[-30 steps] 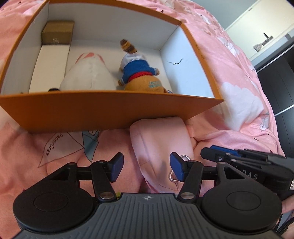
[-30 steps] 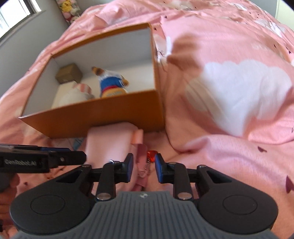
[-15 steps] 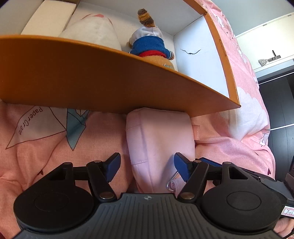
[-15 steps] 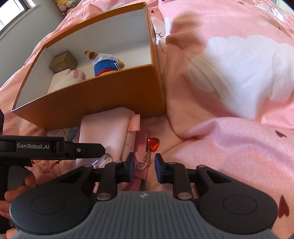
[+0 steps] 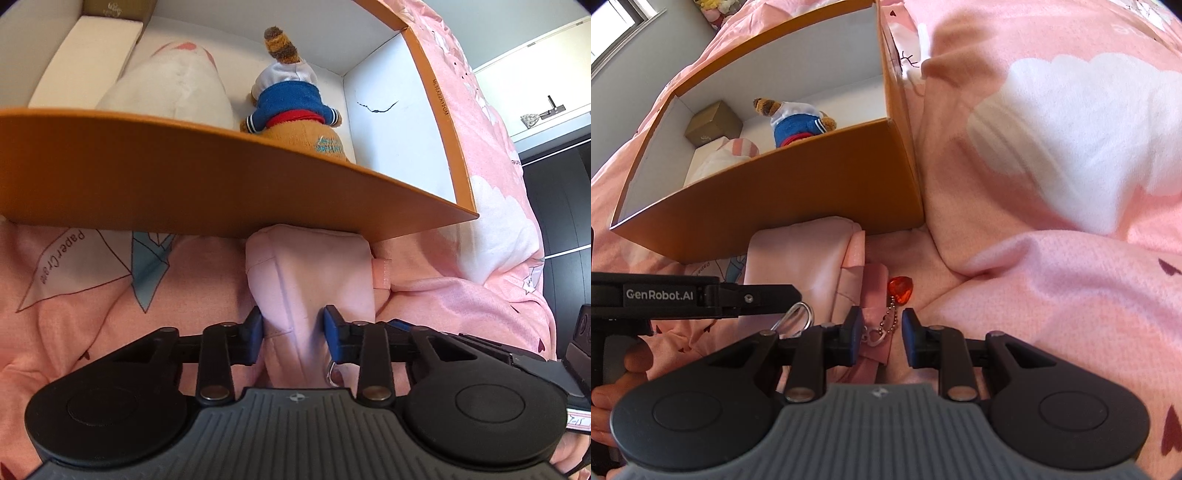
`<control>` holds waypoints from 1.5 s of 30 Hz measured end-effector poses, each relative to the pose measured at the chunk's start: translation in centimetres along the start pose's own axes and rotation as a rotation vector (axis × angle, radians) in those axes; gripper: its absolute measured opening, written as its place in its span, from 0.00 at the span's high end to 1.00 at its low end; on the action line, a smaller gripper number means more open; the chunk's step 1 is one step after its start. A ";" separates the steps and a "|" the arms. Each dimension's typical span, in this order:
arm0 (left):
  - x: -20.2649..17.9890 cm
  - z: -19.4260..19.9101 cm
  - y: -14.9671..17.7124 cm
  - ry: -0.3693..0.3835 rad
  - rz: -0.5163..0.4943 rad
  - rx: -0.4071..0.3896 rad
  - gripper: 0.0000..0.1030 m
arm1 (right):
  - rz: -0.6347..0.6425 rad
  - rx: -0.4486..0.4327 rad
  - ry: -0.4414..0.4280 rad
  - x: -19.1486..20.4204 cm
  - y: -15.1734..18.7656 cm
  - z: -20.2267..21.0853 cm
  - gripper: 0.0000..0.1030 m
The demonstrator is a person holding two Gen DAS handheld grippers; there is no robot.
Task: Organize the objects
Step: 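Grasp the pink pouch with the left gripper while the right gripper grasps the pink card wallet, then lift the pink pouch and wallet and carry them over the shoebox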
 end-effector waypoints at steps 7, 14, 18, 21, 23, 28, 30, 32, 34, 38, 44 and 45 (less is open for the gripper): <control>0.0 2.4 0.6 -0.117 -0.073 -0.020 0.70 | 0.002 0.082 -0.091 0.3 0.1 -0.8 0.66; 1.1 3.9 1.2 -0.232 -0.107 -0.041 0.72 | 0.003 0.141 -0.089 0.1 0.0 -2.3 0.56; 1.9 3.9 1.3 -0.226 -0.088 -0.034 0.72 | -0.008 0.165 -0.152 -0.1 -0.3 -3.3 0.49; 2.2 3.5 1.2 -0.223 -0.077 -0.027 0.71 | -0.045 0.181 -0.213 -0.7 -0.6 -4.2 0.46; 2.3 3.3 1.2 -0.227 -0.075 -0.025 0.71 | -0.073 0.188 -0.251 -1.1 -0.8 -4.7 0.45; 2.1 3.4 1.3 -0.219 -0.085 -0.030 0.72 | -0.091 0.155 -0.255 -1.2 -0.5 -3.4 0.68; 1.8 3.5 1.3 -0.217 -0.097 -0.031 0.73 | -0.083 0.131 -0.257 -1.0 -0.3 -2.3 0.71; 1.4 3.8 1.5 -0.203 -0.115 -0.030 0.74 | -0.031 0.095 -0.196 -0.3 -0.1 -1.1 0.72; 1.0 4.2 1.8 -0.183 -0.129 -0.033 0.74 | 0.032 0.057 -0.138 0.5 0.1 0.2 0.72; 0.0 5.6 2.2 -0.130 -0.149 -0.047 0.74 | 0.106 0.002 -0.100 0.9 0.4 3.0 0.72; -2.0 8.9 2.3 -0.027 -0.193 -0.107 0.75 | 0.162 -0.052 -0.088 1.8 -0.2 6.5 0.73; -2.4 9.5 2.1 -0.006 -0.195 -0.119 0.75 | 0.163 -0.066 -0.094 2.0 -0.3 7.3 0.73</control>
Point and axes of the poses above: each gripper's, at about its wrist camera, not at the fingertips, and z roughly against the way its jaws point, x to its left, y to its underside, the point moved 5 cm from there along -z, roughly the way its jaws point, and after that the axes turned 15 degrees about x, right-handed, at the moved point
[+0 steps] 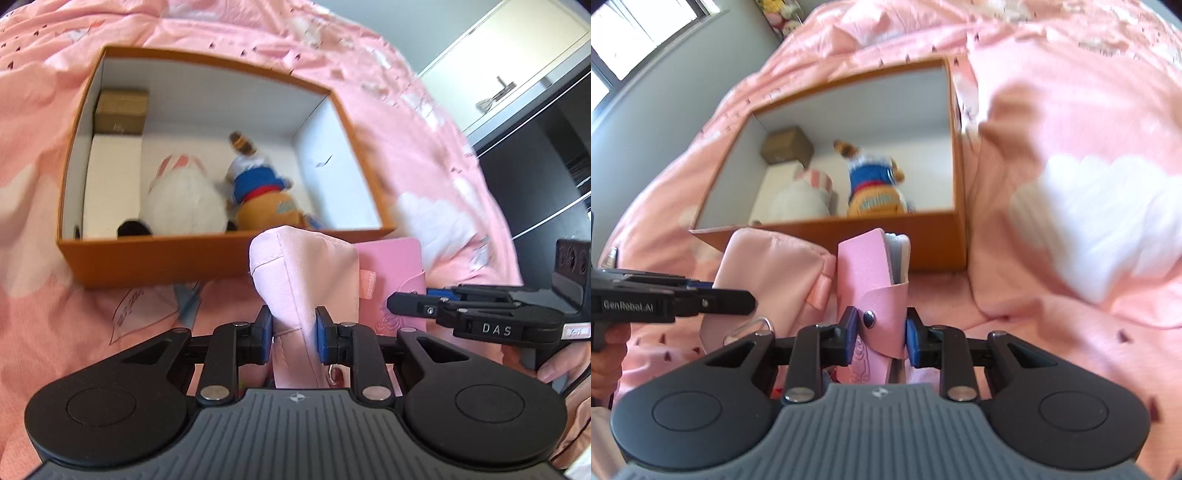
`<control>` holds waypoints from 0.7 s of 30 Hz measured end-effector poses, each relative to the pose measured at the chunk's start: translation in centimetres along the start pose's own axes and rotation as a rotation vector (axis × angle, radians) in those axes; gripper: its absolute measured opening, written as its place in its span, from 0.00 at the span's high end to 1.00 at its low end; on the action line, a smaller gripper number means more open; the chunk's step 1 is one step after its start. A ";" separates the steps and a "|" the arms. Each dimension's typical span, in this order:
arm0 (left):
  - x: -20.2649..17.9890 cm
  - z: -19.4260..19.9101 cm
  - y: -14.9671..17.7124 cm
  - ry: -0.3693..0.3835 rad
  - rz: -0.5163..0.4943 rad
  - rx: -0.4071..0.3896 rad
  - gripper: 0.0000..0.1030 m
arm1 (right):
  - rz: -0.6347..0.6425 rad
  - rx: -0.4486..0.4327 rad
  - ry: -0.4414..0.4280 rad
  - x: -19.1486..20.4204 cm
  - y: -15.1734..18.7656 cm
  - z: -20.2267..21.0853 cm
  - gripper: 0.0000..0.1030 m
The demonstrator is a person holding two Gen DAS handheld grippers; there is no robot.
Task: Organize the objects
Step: 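Lift the pink pouch and wallet and carry them over the shoebox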
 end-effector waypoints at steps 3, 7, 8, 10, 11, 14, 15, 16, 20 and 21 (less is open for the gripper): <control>-1.1 1.6 -1.4 0.053 -0.011 -0.048 0.75 | 0.002 -0.054 -0.021 0.2 -0.4 2.5 0.73; -2.4 3.6 -4.1 0.079 -0.025 -0.133 0.75 | 0.024 -0.160 0.004 0.7 -2.0 5.7 0.73; -2.6 4.1 -4.9 0.083 -0.024 -0.157 0.75 | 0.029 -0.187 0.013 0.8 -2.5 6.4 0.73; -3.0 4.4 -6.9 0.101 -0.011 -0.200 0.75 | 0.036 -0.239 0.046 0.9 -3.4 7.7 0.73; -3.0 4.4 -7.8 0.114 0.001 -0.211 0.75 | 0.040 -0.264 0.071 0.9 -4.0 8.2 0.73; -2.7 2.9 -10.2 0.171 0.055 -0.212 0.75 | 0.045 -0.327 0.138 0.3 -5.2 9.5 0.73; -2.5 2.2 -10.8 0.191 0.073 -0.208 0.75 | 0.040 -0.342 0.148 -0.1 -5.6 9.7 0.73; -2.3 1.4 -11.3 0.206 0.094 -0.201 0.75 | 0.031 -0.353 0.153 -0.4 -6.1 9.8 0.73; -1.0 -2.3 -13.1 0.273 0.182 -0.150 0.75 | -0.025 -0.373 0.158 -2.1 -7.6 9.4 0.73; -0.5 -3.3 -13.4 0.297 0.207 -0.131 0.75 | -0.040 -0.373 0.158 -2.6 -7.9 9.2 0.73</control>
Point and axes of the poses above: each gripper's, at about its wrist camera, not at the fingertips, and z roughly against the way its jaws point, x to its left, y to its underside, the point moved 5 cm from there along -z, roughly the way its jaws point, and after that the axes turned 15 degrees about x, right-handed, at the moved point
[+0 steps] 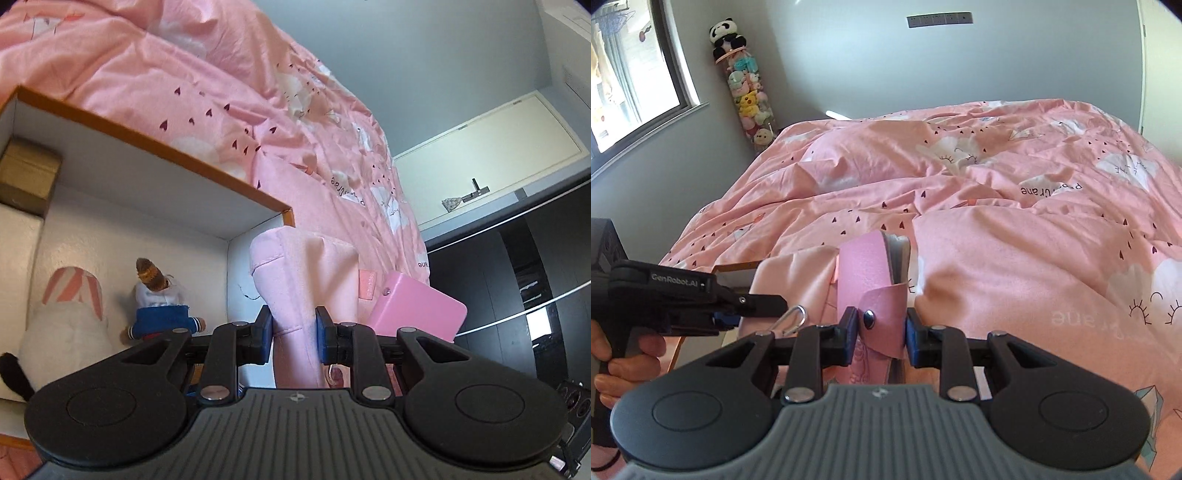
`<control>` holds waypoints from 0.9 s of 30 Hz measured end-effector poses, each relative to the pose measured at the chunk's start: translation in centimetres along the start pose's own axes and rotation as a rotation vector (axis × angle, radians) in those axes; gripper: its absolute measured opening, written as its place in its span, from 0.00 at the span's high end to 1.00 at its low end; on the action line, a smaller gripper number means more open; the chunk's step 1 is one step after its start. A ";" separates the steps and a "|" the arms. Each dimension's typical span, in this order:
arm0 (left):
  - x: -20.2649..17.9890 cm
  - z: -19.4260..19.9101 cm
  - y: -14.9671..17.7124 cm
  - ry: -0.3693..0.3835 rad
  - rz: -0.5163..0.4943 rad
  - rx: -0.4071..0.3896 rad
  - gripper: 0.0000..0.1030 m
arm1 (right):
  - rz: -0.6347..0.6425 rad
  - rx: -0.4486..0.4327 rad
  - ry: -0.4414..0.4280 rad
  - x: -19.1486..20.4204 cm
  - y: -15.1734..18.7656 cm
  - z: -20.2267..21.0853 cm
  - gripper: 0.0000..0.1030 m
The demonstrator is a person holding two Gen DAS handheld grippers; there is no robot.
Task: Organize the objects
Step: 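Lift the pink pouch and wallet and carry them over the shoebox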
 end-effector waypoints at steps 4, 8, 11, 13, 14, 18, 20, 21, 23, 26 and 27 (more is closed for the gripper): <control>3.1 -2.9 -0.6 0.066 0.136 0.071 0.75 | -0.039 0.012 0.000 -1.3 -0.4 -1.2 0.73; 5.5 -4.7 -0.5 0.139 0.238 0.113 0.76 | -0.049 0.028 0.002 -1.8 -0.5 -2.2 0.73; 7.4 -5.5 -0.1 0.198 0.328 0.148 0.76 | -0.050 0.032 0.005 -1.9 -0.7 -2.7 0.73; 8.5 -5.8 0.1 0.225 0.379 0.164 0.76 | -0.050 0.035 -0.002 -1.9 -0.8 -3.0 0.73; 8.8 -6.0 0.2 0.227 0.393 0.173 0.76 | -0.049 0.037 -0.004 -1.8 -0.8 -3.1 0.73; 10.0 -6.0 0.3 0.120 0.431 0.187 0.76 | -0.037 0.046 -0.011 -1.4 -0.8 -3.5 0.73; 10.2 -5.6 0.5 0.007 0.411 0.186 0.78 | -0.032 0.049 -0.016 -1.1 -0.8 -3.6 0.73; 10.2 -5.5 0.5 -0.010 0.404 0.184 0.78 | -0.027 0.051 -0.015 -1.0 -0.7 -3.6 0.73; 9.9 -5.1 0.7 -0.043 0.384 0.191 0.78 | -0.017 0.057 -0.017 -0.7 -0.7 -3.8 0.73; 8.4 -4.5 0.8 -0.159 0.289 0.192 0.78 | 0.005 0.066 -0.023 -0.1 -0.6 -4.0 0.73; 7.8 -4.2 0.9 -0.204 0.250 0.185 0.78 | 0.015 0.067 -0.026 0.1 -0.6 -4.1 0.73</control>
Point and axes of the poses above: each gripper's, at about its wrist camera, not at the fingertips, and z roughly against the way its jaws point, x to its left, y to its underside, the point moved 5 cm from there along -z, roughly the way its jaws point, and after that the axes turned 15 degrees about x, right-handed, at the moved point
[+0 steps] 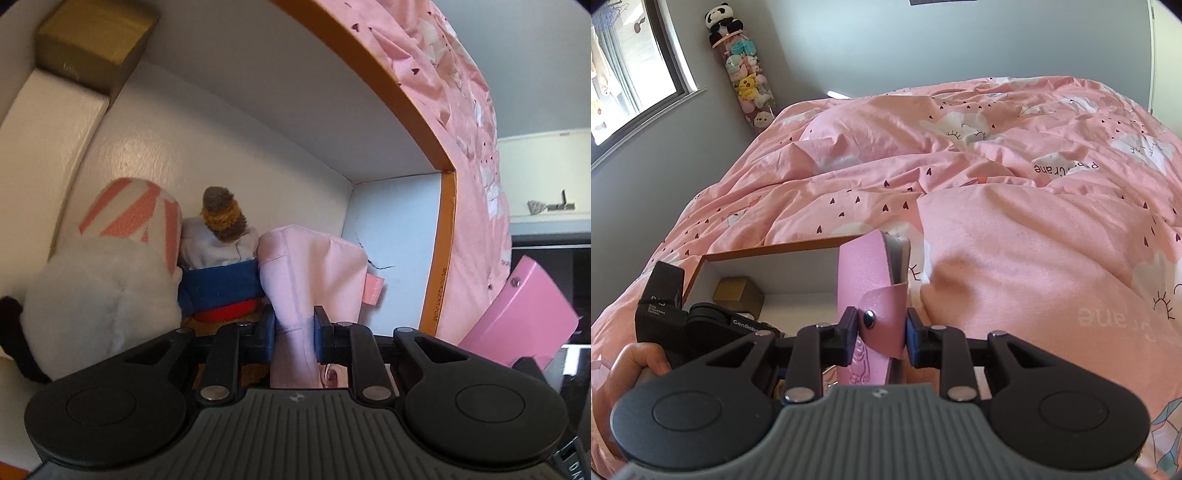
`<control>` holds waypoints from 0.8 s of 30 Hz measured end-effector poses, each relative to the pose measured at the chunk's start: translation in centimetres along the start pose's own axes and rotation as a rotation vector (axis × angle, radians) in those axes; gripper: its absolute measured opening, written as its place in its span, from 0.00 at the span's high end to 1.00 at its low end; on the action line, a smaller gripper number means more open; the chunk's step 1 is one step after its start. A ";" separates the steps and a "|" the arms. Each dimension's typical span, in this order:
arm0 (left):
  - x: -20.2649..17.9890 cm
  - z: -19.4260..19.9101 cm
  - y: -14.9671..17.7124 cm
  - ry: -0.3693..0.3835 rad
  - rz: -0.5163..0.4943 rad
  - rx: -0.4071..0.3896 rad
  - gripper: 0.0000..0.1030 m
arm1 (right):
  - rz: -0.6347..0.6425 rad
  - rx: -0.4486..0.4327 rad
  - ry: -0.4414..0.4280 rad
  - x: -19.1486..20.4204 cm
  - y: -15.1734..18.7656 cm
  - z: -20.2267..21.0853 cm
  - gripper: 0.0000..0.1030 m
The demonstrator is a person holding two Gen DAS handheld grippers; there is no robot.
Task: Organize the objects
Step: 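Lift the pink pouch and wallet and carry them over the shoebox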
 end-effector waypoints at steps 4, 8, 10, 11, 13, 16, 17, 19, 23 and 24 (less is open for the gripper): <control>-1.3 0.1 1.2 -0.135 -0.096 -0.046 0.78 | 0.043 0.007 -0.012 1.0 -0.1 -0.1 0.73; -1.9 -0.7 1.7 -0.123 -0.121 -0.045 0.74 | 0.069 0.030 -0.016 1.7 -0.2 -0.6 0.73; -1.9 -1.1 1.5 -0.085 -0.123 -0.023 0.67 | 0.075 0.036 -0.004 1.8 -0.2 -0.8 0.72; -1.8 -1.0 1.5 -0.083 -0.120 -0.020 0.67 | 0.077 0.041 0.000 1.8 -0.2 -1.0 0.73; -1.9 -0.4 1.3 -0.069 -0.123 -0.022 0.62 | 0.083 0.056 0.004 1.8 0.0 -1.2 0.72; -1.7 0.9 1.4 -0.056 -0.143 -0.027 0.52 | 0.099 0.078 0.011 1.9 0.3 -1.6 0.72; -1.6 1.4 1.6 -0.066 -0.157 -0.031 0.51 | 0.104 0.085 0.014 2.0 0.3 -1.7 0.72; -1.4 2.0 1.9 -0.101 -0.184 -0.034 0.52 | 0.115 0.102 0.016 2.1 0.4 -2.1 0.72; -1.4 2.0 2.1 -0.198 -0.232 -0.028 0.73 | 0.145 0.148 0.013 2.9 0.5 -3.2 0.72; -1.6 1.8 2.1 -0.229 -0.245 -0.031 0.75 | 0.150 0.161 0.011 3.1 0.5 -3.5 0.72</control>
Point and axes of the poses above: each gripper's, at about its wrist camera, not at the fingertips, and z roughly against the way its jaws point, x to its left, y to its underside, the point moved 5 cm from there along -z, roughly the way its jaws point, and after that the axes turned 15 degrees about x, right-handed, at the moved point
